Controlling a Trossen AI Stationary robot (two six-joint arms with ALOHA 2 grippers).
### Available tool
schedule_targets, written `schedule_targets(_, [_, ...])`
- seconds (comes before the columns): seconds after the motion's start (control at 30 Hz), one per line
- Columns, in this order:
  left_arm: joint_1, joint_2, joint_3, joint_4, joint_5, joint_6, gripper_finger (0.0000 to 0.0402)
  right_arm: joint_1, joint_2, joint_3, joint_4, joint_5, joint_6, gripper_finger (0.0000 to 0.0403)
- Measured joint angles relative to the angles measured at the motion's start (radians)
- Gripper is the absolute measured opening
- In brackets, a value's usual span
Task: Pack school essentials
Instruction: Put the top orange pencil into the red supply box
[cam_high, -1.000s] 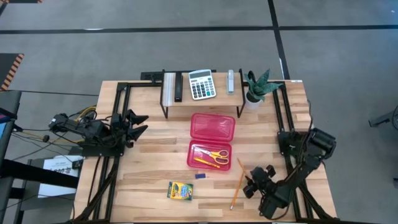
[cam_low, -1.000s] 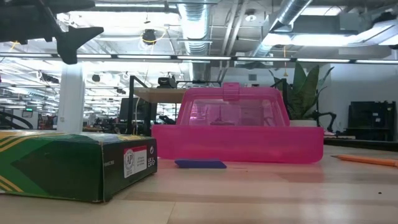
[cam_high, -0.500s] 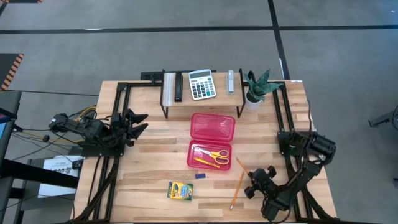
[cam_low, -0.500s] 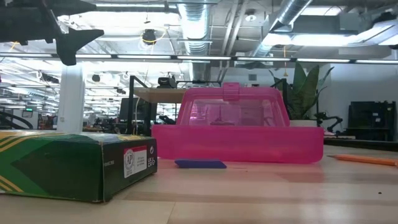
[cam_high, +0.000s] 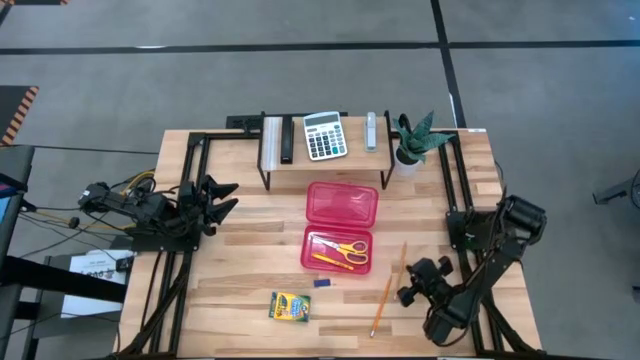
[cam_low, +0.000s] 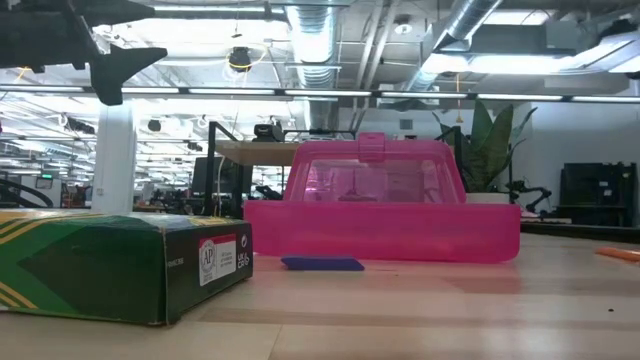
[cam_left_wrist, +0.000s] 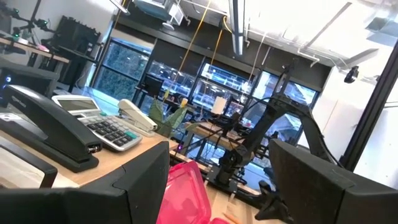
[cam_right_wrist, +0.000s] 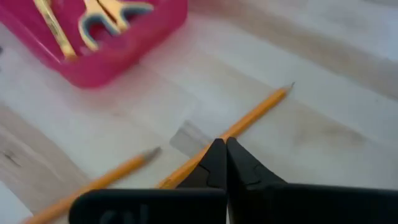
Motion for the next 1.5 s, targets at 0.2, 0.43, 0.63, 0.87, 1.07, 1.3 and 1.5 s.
schedule_targets(0.2, [0.0, 0.0, 0.0, 0.0, 0.0, 0.016, 0.0263, -0.04, -0.095, 0.001, -0.024, -0.084, -0.243, 0.0016])
schedule_targets(0.43, [0.0, 0.0, 0.0, 0.003, 0.002, 0.017, 0.0263, -0.141, -0.267, 0.002, -0.052, -0.192, -0.319, 0.0112])
schedule_targets(0.63, [0.0, 0.0, 0.0, 0.001, 0.002, 0.017, 0.0263, -0.294, -0.335, 0.003, 0.007, -0.32, -0.319, 0.0184])
schedule_targets(0.87, [0.0, 0.0, 0.0, 0.0, 0.005, 0.017, 0.0263, -0.414, -0.287, -0.003, 0.032, -0.418, -0.387, 0.0196])
schedule_targets(1.07, [0.0, 0.0, 0.0, -0.001, 0.006, 0.021, 0.0263, -0.459, -0.203, -0.052, 0.127, -0.507, -0.405, 0.0198])
schedule_targets(1.3, [0.0, 0.0, 0.0, -0.001, 0.006, 0.024, 0.0263, -0.486, -0.143, -0.061, 0.201, -0.515, -0.405, 0.0204])
schedule_targets(1.5, [0.0, 0.0, 0.0, -0.001, 0.006, 0.026, 0.0263, -0.507, -0.09, -0.058, 0.22, -0.558, -0.412, 0.0185])
